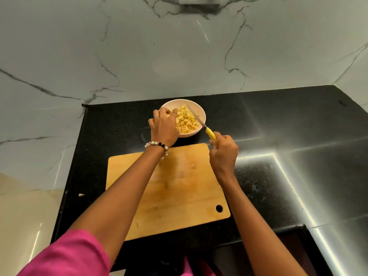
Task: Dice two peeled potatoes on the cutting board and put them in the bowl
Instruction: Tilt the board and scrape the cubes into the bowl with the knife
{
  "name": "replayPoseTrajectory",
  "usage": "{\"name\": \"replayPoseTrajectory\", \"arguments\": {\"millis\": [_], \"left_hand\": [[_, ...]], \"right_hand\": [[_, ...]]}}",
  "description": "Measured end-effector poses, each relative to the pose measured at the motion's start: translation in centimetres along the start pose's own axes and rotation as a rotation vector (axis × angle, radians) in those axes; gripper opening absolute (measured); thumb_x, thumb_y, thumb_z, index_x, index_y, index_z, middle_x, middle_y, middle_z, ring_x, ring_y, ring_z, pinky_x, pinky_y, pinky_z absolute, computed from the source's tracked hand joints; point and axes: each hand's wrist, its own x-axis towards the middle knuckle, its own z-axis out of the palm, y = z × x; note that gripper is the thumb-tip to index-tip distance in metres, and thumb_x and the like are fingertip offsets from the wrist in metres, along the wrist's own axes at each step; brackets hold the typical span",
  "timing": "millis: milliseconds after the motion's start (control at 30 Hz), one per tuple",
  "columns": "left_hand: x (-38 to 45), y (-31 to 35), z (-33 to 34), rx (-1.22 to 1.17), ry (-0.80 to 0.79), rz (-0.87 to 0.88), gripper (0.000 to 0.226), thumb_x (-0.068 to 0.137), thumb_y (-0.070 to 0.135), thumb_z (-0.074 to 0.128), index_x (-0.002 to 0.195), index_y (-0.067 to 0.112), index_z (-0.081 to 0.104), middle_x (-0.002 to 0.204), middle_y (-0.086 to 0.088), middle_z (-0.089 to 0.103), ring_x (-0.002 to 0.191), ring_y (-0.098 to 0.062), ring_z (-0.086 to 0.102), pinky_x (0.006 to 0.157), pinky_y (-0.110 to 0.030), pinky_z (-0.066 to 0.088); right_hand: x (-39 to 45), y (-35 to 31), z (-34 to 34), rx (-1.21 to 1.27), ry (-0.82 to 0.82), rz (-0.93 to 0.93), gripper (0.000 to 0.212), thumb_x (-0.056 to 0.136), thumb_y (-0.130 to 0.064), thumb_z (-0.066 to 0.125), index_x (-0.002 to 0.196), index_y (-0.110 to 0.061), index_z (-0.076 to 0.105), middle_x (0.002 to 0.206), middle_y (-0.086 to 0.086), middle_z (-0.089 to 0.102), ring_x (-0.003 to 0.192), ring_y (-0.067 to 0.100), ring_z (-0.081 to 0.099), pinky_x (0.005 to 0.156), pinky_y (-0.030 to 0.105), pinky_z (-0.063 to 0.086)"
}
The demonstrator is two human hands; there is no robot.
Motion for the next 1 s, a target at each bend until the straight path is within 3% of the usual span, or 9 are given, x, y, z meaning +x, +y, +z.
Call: {"name": "replayPoseTrajectory", "arguments": {"millis": [100,200,333,500,600,733,833,900,1000], "left_hand": [[-0.8,0.0,-0.8,-0.242,0.104,-0.058,0.04,0.092,0.007,0.048,0.129,0.019,0.058,0.119,-0.009,0.053,0.113,-0.027,0.044,0.092,-0.044,0.034],[-2.8,-0.5,-1.3,-0.389,0.186,-0.096,0.031,0.094,0.009,0.049,0.119,0.017,0.065,0.113,-0.009,0.06,0.108,-0.026,0.05,0.091,-0.045,0.041],[-6.5,-1.7,-0.8,-0.478,0.281,-0.183,0.027,0.091,0.008,0.05,0.11,0.015,0.069,0.104,-0.008,0.066,0.101,-0.026,0.056,0.085,-0.046,0.048],[-12.1,-2.0,0.7,-0.477,0.282,-0.264,0.024,0.09,0.007,0.054,0.107,0.011,0.07,0.102,-0.01,0.068,0.098,-0.026,0.06,0.086,-0.04,0.049],[-14.2,-1.9,1.1,-0.466,0.259,-0.295,0.025,0.09,0.006,0.053,0.108,0.009,0.07,0.105,-0.01,0.067,0.102,-0.026,0.059,0.09,-0.036,0.047],[-16.7,-2.3,1.2,-0.418,0.229,-0.305,0.026,0.09,0.005,0.053,0.111,0.01,0.069,0.107,-0.009,0.066,0.103,-0.025,0.058,0.09,-0.036,0.046],[-17.8,-3.0,0.8,-0.375,0.224,-0.317,0.027,0.091,0.007,0.053,0.113,0.012,0.067,0.11,-0.007,0.065,0.105,-0.025,0.056,0.091,-0.04,0.046],[-18.5,-3.7,0.4,-0.328,0.226,-0.333,0.028,0.092,0.008,0.053,0.116,0.013,0.066,0.112,-0.006,0.064,0.107,-0.024,0.054,0.092,-0.041,0.045],[-19.7,-4.9,0.0,-0.242,0.246,-0.336,0.032,0.091,0.01,0.055,0.122,0.014,0.063,0.116,-0.006,0.063,0.111,-0.026,0.053,0.092,-0.043,0.041]], "right_hand": [[-1.1,-0.2,-0.4,0.326,-0.072,0.241,0.022,0.093,-0.015,0.055,0.076,-0.003,0.061,0.06,0.003,0.048,0.055,0.013,0.04,0.051,0.034,0.031],[-3.4,-0.6,-1.5,0.411,-0.114,0.336,0.026,0.095,-0.02,0.052,0.075,-0.006,0.058,0.059,-0.002,0.049,0.055,0.013,0.042,0.052,0.032,0.034],[-7.7,0.0,-2.2,0.248,-0.178,0.21,0.017,0.095,-0.023,0.052,0.097,-0.008,0.061,0.08,0.006,0.063,0.073,0.022,0.058,0.062,0.034,0.041],[-12.3,0.6,-1.6,-0.006,-0.292,0.133,0.044,0.098,-0.021,0.046,0.134,0.005,0.043,0.109,0.021,0.056,0.094,0.035,0.055,0.074,0.037,0.042],[-13.5,0.1,-1.2,-0.084,-0.331,0.049,0.045,0.094,-0.008,0.055,0.13,0.015,0.043,0.106,0.026,0.057,0.09,0.038,0.057,0.071,0.04,0.048],[-13.8,-0.2,-0.9,-0.235,-0.375,0.014,0.043,0.083,0.004,0.061,0.122,0.017,0.048,0.1,0.021,0.054,0.084,0.031,0.055,0.067,0.032,0.047],[-13.8,-0.3,-1.3,-0.366,-0.358,-0.048,0.033,0.08,-0.006,0.068,0.106,0.011,0.058,0.094,0.018,0.054,0.08,0.03,0.055,0.064,0.031,0.046],[-14.0,-0.2,-1.7,-0.454,-0.317,-0.08,0.037,0.078,-0.023,0.074,0.095,0.008,0.063,0.086,0.017,0.056,0.073,0.03,0.055,0.057,0.036,0.047],[-13.9,0.4,-2.3,-0.491,-0.295,-0.05,0.04,0.086,-0.033,0.064,0.101,0.005,0.064,0.092,0.017,0.059,0.078,0.033,0.055,0.06,0.04,0.047]]}}
